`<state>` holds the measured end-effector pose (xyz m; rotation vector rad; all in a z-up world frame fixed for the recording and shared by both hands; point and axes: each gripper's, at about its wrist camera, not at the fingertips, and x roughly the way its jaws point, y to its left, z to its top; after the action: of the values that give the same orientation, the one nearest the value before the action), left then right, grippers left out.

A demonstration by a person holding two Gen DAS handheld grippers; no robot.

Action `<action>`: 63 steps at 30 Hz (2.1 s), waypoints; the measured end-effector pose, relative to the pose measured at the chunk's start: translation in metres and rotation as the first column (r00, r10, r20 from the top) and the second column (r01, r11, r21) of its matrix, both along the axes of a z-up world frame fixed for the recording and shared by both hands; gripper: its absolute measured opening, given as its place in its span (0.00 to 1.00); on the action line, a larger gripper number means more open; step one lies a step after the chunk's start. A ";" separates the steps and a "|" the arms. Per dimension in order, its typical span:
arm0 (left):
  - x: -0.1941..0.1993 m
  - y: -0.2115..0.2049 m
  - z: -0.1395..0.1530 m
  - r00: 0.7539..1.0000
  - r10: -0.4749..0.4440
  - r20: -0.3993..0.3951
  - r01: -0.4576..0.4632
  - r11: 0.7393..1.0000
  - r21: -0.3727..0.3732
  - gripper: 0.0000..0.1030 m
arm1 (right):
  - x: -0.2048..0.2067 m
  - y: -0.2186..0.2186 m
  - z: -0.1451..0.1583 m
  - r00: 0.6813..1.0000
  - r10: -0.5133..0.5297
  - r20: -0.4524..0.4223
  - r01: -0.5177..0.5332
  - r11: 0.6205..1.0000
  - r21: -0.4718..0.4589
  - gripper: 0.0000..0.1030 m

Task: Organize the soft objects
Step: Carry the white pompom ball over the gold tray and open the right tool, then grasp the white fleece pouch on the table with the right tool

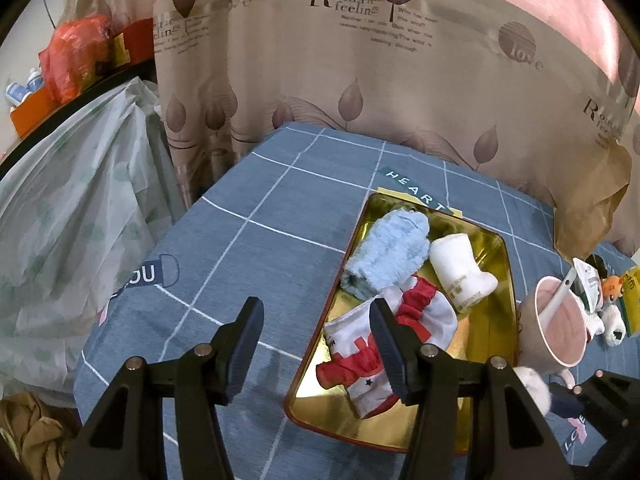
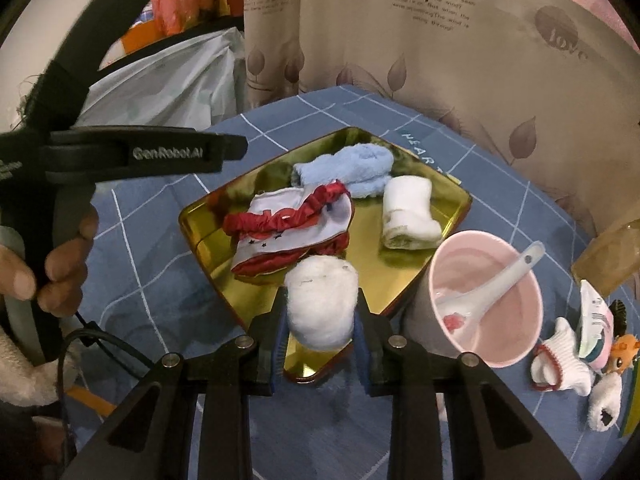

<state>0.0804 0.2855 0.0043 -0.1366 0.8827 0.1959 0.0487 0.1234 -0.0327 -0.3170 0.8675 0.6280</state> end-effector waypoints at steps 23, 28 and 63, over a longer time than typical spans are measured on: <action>-0.001 -0.007 0.003 1.000 -0.023 0.011 0.023 1.000 0.004 0.55 | -0.011 -0.027 0.025 0.998 -0.047 0.040 0.044 0.996 0.072 0.41; -0.002 -0.013 0.005 0.999 -0.032 0.016 0.032 0.999 0.013 0.55 | -0.005 -0.081 0.041 0.983 -0.160 0.086 0.154 0.985 0.075 0.45; -0.009 -0.240 0.027 0.845 -0.534 0.020 0.531 0.843 0.084 0.55 | 0.093 -0.332 -0.052 0.733 -0.680 0.018 0.680 0.733 -0.024 0.49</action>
<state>0.0709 0.0459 0.0316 0.1791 0.8382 -0.2970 0.1413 -0.2087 -0.0848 -0.0063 0.9088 -0.0808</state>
